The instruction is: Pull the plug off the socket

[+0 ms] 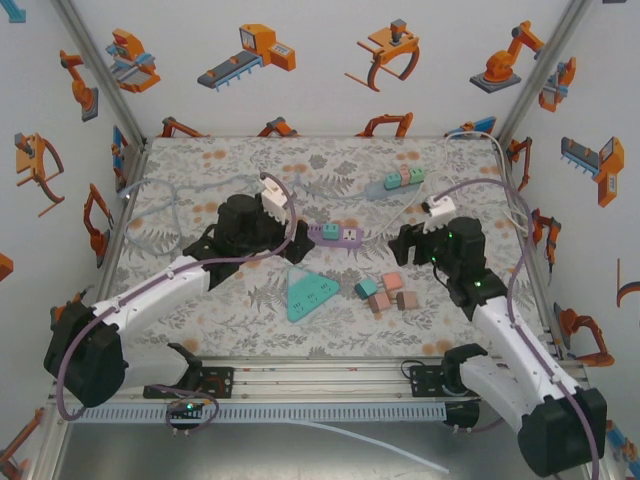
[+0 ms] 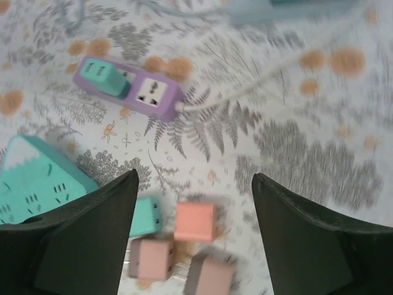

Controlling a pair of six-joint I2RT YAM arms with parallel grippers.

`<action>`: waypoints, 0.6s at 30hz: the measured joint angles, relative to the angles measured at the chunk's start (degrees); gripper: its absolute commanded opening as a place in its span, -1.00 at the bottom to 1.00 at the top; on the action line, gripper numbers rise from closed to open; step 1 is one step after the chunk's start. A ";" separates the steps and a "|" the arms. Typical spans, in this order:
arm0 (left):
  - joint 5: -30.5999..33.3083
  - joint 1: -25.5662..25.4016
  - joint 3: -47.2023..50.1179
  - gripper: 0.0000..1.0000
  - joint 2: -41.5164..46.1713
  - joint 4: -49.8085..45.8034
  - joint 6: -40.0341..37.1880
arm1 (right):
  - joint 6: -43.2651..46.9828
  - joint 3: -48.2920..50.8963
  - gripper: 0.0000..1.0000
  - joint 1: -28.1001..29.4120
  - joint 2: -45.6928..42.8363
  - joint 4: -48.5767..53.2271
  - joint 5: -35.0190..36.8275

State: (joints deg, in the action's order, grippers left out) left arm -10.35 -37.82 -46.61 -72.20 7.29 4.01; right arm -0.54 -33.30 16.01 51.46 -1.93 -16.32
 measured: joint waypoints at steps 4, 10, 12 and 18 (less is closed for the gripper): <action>1.57 2.75 0.17 0.94 -0.46 1.53 4.87 | 15.87 -4.83 0.39 1.57 8.83 -3.10 -8.17; 3.13 5.60 0.46 0.94 -1.90 3.32 10.99 | 34.14 -16.33 0.40 6.47 23.37 0.04 -15.89; 3.54 5.97 0.42 0.94 -3.26 3.45 12.41 | 37.48 -20.22 0.40 7.48 28.04 1.18 -17.99; 3.78 6.10 -0.92 0.94 -8.76 3.43 15.56 | 42.66 -29.33 0.38 9.09 40.33 4.28 -23.30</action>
State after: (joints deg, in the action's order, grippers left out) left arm -6.57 -31.73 -47.53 -80.97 10.72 19.57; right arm 42.13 -62.63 25.10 91.79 2.35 -39.62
